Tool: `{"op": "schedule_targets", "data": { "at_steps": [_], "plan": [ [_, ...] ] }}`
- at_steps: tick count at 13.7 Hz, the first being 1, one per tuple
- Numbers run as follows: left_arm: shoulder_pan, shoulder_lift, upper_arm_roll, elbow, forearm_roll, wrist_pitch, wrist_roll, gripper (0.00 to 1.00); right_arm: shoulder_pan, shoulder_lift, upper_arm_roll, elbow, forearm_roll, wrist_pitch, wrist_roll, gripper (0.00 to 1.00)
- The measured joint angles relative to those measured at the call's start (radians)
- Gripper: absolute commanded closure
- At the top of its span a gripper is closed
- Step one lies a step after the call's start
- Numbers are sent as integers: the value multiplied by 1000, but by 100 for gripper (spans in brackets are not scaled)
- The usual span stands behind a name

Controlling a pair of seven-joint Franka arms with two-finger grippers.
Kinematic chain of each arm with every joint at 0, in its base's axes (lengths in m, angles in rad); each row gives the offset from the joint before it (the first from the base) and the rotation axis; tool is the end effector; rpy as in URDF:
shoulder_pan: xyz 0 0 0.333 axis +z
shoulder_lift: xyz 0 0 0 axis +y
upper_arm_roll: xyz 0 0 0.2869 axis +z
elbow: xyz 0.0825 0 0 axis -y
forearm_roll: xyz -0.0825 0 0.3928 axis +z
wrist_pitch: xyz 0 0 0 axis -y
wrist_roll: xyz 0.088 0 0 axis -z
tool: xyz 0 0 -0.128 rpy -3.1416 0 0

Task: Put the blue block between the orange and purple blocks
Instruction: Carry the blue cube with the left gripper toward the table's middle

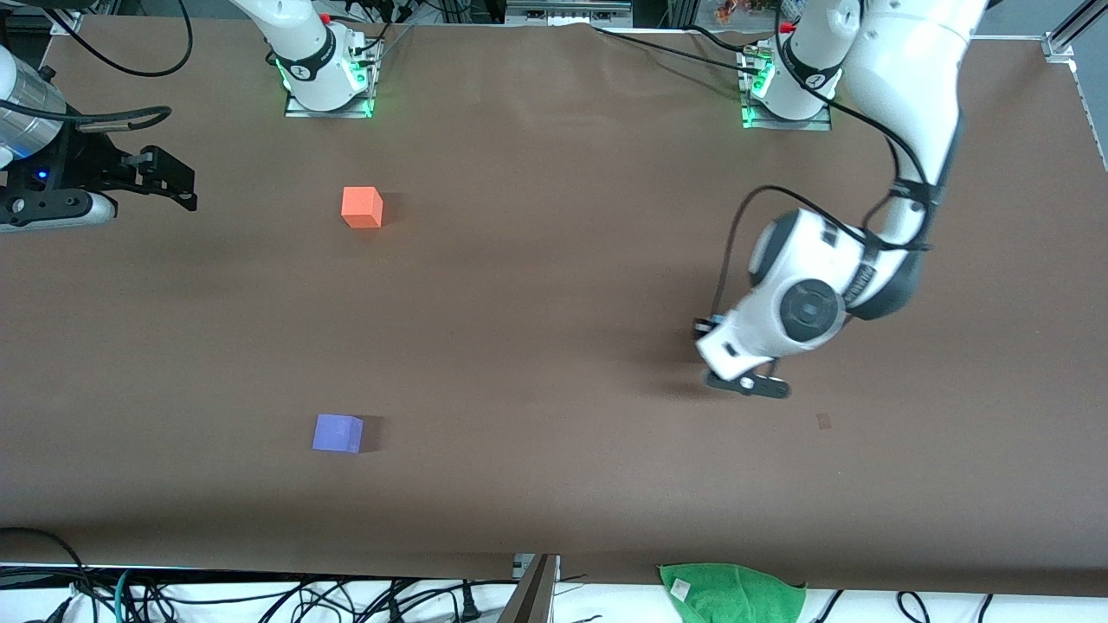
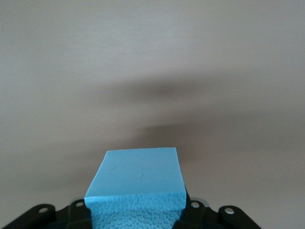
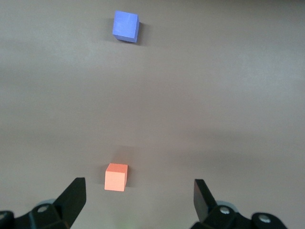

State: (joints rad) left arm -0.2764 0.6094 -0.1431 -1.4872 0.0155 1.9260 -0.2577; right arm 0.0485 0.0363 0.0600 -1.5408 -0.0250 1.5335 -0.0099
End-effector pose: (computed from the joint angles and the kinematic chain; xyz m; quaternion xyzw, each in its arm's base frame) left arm 0.6246 -0.2648 0.2576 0.9932 -0.0745 -0.0890 0.0055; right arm 0.5656 0.0578 0.5651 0.9980 0.0590 -0.0212 0.0125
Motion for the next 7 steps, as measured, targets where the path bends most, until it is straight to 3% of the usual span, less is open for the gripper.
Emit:
{"op": "schedule_targets", "data": {
  "at_steps": [4,7],
  "plan": [
    [-168,17,-3,41,-31,-48,-197,94,0,4,0,0,0,3,0,0],
    [-299,101,-2,37,-40,55,-304,95,1,7,0,0,0,10,0,0]
  ]
}}
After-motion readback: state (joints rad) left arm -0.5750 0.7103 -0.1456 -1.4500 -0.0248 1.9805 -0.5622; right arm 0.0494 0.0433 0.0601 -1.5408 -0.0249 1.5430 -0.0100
